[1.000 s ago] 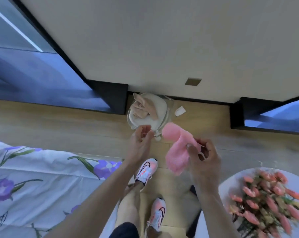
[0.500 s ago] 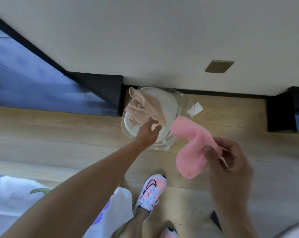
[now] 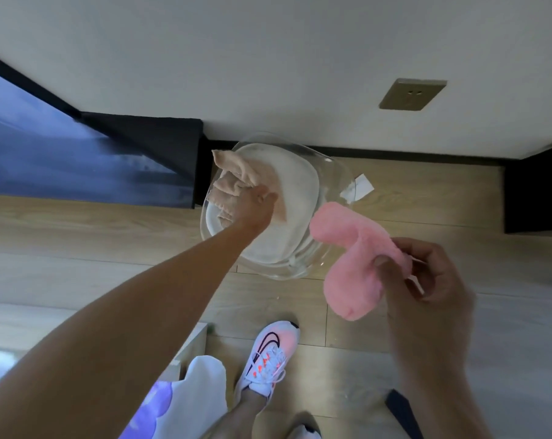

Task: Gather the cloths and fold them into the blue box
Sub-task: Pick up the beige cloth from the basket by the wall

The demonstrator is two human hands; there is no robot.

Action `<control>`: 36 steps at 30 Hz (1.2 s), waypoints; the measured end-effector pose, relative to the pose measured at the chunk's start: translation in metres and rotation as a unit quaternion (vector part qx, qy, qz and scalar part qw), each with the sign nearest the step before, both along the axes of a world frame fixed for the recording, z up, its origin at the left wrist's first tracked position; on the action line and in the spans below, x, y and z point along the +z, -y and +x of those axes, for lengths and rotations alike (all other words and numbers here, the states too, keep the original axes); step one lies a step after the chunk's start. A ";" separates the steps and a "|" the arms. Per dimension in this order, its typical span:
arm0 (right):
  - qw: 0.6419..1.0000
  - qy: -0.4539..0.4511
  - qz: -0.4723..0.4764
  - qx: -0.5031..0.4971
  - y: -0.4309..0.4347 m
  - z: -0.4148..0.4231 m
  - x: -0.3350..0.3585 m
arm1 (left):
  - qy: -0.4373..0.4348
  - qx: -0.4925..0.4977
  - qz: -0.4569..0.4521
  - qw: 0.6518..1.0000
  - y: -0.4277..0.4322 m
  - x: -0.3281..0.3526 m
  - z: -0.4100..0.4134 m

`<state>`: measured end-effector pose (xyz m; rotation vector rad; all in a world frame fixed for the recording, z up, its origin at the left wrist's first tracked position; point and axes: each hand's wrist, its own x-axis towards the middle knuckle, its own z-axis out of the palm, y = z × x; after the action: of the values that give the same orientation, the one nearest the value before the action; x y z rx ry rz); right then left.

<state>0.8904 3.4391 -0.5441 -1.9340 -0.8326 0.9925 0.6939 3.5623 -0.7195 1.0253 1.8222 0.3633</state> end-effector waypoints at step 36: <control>0.929 -0.080 0.137 -0.335 0.220 0.095 0.468 | 0.227 -0.386 0.189 0.874 0.224 0.654 0.175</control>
<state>0.9850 3.2192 -0.0760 -1.6796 -0.1639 0.5663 0.8686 3.3388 -0.0652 1.6782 0.8280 0.4210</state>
